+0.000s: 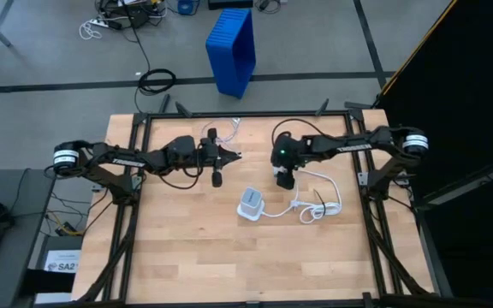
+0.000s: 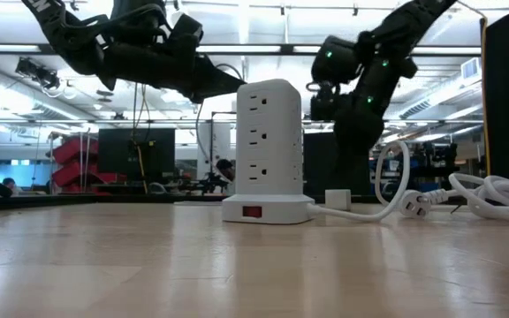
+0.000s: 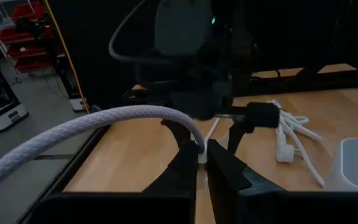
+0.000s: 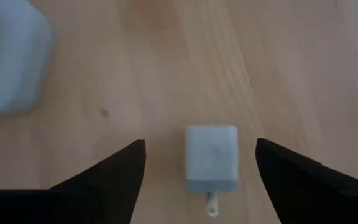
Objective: Plug in charger
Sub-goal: Insert the white charger cable into the white charger adapter
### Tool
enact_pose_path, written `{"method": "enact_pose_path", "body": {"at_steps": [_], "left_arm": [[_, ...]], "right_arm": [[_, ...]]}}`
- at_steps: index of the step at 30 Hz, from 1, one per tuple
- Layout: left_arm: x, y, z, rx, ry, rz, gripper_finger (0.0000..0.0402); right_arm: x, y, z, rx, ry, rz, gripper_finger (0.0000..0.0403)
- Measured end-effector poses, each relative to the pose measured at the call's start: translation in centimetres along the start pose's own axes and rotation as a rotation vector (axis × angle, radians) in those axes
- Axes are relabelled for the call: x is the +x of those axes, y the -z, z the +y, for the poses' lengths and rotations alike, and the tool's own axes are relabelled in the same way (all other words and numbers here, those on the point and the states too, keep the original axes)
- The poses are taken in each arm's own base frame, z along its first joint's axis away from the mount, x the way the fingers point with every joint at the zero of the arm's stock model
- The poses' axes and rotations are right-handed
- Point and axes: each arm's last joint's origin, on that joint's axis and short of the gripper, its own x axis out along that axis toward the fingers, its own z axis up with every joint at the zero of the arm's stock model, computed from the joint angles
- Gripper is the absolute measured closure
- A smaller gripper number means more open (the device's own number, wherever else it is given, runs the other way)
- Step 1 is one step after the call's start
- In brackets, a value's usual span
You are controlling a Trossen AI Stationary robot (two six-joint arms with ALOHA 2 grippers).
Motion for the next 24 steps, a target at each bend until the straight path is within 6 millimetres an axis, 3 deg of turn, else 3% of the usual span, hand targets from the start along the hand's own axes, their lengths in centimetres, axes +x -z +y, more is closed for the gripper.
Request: {"method": "enact_pose_path", "body": {"at_steps": [8, 19, 24], "left_arm": [[0.0, 0.2, 0.0, 0.013, 0.003, 0.021, 0.0401], [0.0, 0.2, 0.0, 0.021, 0.004, 0.020, 0.0401], [0.0, 0.1, -0.1, 0.021, 0.023, 0.012, 0.0401]], "right_arm": [[2.0, 0.4, -1.3, 0.046, -0.037, 0.070, 0.0132], [2.7, 0.1, -1.4, 0.030, -0.059, 0.037, 0.0258], [4.3, -0.2, -1.3, 0.024, -0.108, 0.020, 0.0285]]}}
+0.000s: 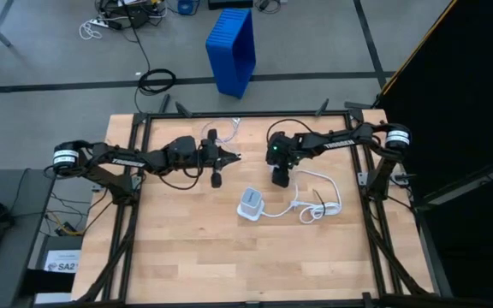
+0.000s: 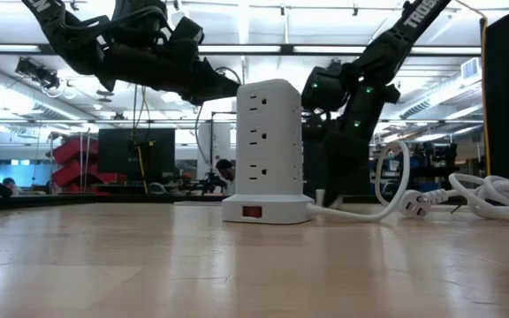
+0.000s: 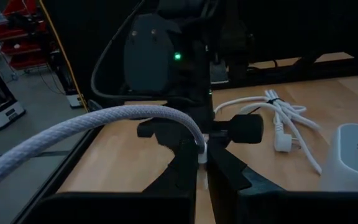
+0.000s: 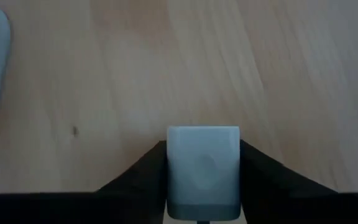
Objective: Plug in charger
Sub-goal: Insert the white charger cable into the white charger adapter
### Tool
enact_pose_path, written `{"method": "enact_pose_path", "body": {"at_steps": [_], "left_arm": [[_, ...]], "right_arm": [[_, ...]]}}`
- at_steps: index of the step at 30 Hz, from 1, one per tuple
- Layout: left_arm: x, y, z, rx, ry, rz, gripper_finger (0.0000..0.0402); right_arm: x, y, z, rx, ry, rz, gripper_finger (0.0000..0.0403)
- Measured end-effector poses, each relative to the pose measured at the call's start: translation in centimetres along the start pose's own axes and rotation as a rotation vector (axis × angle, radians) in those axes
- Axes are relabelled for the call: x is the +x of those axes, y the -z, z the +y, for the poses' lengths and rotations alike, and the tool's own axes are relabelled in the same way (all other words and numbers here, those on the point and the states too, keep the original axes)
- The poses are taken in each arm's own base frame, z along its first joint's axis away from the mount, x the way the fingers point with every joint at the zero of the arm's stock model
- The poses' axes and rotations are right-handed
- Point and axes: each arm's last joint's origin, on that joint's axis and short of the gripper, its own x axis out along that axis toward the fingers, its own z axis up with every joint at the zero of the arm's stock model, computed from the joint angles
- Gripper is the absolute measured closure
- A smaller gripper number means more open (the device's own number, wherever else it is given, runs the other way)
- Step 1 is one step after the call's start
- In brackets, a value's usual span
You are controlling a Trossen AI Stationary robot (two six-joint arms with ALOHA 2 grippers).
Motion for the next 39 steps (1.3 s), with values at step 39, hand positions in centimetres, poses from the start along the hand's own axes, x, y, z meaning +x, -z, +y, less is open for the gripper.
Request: {"method": "enact_pose_path", "body": {"at_steps": [39], "left_arm": [[0.3, -1.9, -0.1, 0.047, 0.117, -0.291, 0.0401]], "right_arm": [[-5.4, 2.4, 4.2, -0.300, -0.113, -1.222, 0.0287]]}}
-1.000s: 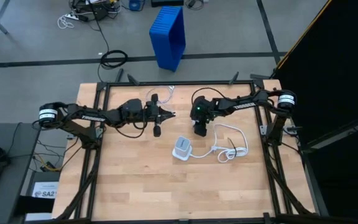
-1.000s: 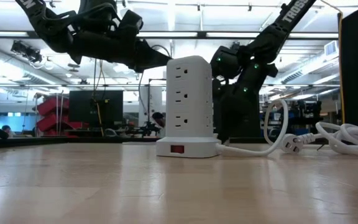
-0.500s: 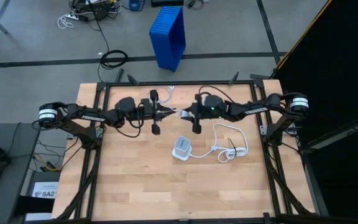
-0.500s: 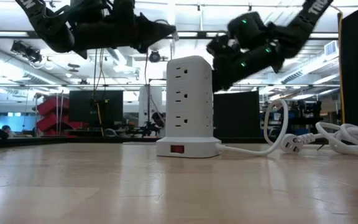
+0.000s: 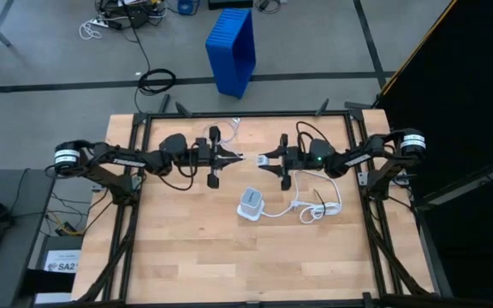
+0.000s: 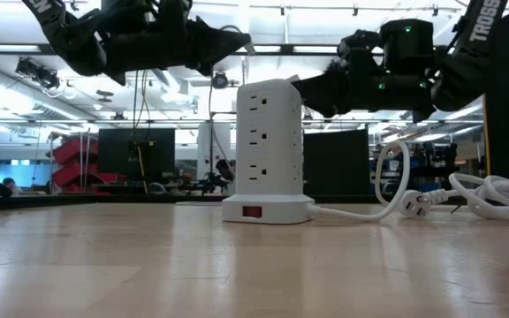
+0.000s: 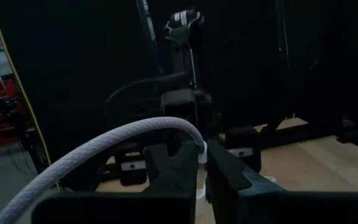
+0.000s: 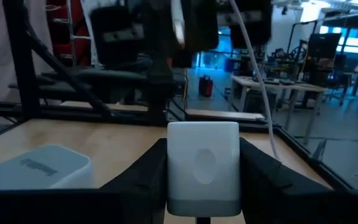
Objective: Plug in charger
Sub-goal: Insert the white charger cable into the white charger adapter
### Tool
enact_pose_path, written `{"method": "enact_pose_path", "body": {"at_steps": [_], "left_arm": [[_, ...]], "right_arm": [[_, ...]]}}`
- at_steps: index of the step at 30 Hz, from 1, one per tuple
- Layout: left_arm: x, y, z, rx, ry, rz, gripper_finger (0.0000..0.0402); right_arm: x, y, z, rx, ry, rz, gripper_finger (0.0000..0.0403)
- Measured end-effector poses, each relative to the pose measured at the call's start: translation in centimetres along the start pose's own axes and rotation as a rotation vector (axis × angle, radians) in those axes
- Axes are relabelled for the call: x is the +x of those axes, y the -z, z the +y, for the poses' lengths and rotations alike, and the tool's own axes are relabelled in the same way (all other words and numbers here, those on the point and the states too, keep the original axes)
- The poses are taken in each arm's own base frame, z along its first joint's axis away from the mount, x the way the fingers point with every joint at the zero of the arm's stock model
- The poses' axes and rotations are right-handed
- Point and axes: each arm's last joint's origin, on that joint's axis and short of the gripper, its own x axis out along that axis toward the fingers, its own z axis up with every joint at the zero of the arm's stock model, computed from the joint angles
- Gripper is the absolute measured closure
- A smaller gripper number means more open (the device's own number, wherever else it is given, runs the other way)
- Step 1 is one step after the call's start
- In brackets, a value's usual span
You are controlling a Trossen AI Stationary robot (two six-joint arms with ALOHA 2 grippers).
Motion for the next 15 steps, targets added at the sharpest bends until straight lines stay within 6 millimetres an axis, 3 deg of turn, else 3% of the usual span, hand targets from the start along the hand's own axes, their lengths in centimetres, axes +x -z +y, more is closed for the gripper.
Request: {"method": "enact_pose_path", "body": {"at_steps": [6, 15], "left_arm": [[0.9, 1.2, 0.0, -0.023, 0.013, -0.085, 0.0401], [3.5, 2.7, 0.2, -0.066, 0.083, -0.055, 0.0401]], "right_arm": [[0.1, 0.0, 0.6, -0.002, 0.001, 0.004, 0.0287], [0.1, 0.3, 0.6, 0.004, 0.001, 0.028, 0.0287]]}}
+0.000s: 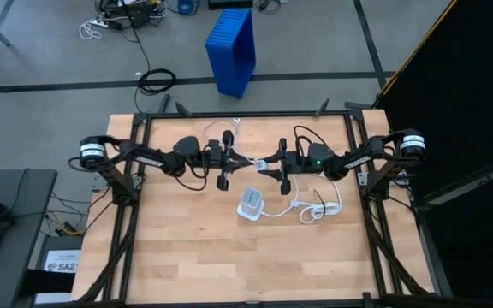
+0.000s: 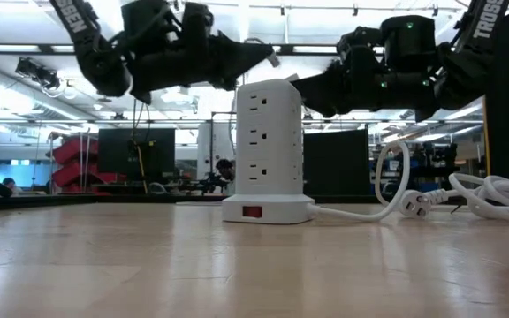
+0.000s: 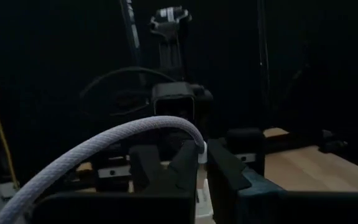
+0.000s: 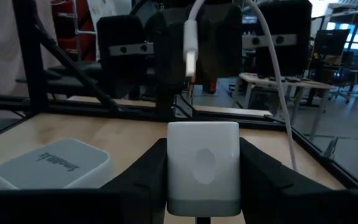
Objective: Plug in charger
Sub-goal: Insert the white charger cable into the white charger adapter
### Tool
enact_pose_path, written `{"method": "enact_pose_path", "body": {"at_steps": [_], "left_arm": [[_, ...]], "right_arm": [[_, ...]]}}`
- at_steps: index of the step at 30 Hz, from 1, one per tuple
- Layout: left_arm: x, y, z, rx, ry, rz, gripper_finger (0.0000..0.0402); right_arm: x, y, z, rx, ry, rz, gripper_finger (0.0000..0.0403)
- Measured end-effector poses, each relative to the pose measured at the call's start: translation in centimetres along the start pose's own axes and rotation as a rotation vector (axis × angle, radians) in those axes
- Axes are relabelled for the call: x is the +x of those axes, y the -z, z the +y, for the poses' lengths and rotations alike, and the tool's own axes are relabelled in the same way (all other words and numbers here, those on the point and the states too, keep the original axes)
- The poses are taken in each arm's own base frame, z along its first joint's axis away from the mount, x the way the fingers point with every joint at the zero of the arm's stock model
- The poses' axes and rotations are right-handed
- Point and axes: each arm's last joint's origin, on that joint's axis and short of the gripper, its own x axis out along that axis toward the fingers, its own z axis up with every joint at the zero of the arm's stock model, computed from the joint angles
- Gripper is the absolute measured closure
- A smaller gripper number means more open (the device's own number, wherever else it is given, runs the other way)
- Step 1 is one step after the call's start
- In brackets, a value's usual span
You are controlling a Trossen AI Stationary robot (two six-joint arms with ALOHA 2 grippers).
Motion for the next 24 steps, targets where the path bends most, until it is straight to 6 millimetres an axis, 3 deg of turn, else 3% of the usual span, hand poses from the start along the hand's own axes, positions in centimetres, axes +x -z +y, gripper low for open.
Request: {"method": "enact_pose_path", "body": {"at_steps": [8, 24], "left_arm": [[1.4, 0.9, 0.4, -0.019, 0.009, 0.012, 0.0401], [1.0, 1.6, 1.3, -0.047, 0.024, 0.072, 0.0401]], "right_arm": [[0.2, 0.7, 0.1, 0.006, -0.004, 0.025, 0.0287], [0.2, 0.6, 0.5, -0.022, -0.013, 0.012, 0.0287]]}}
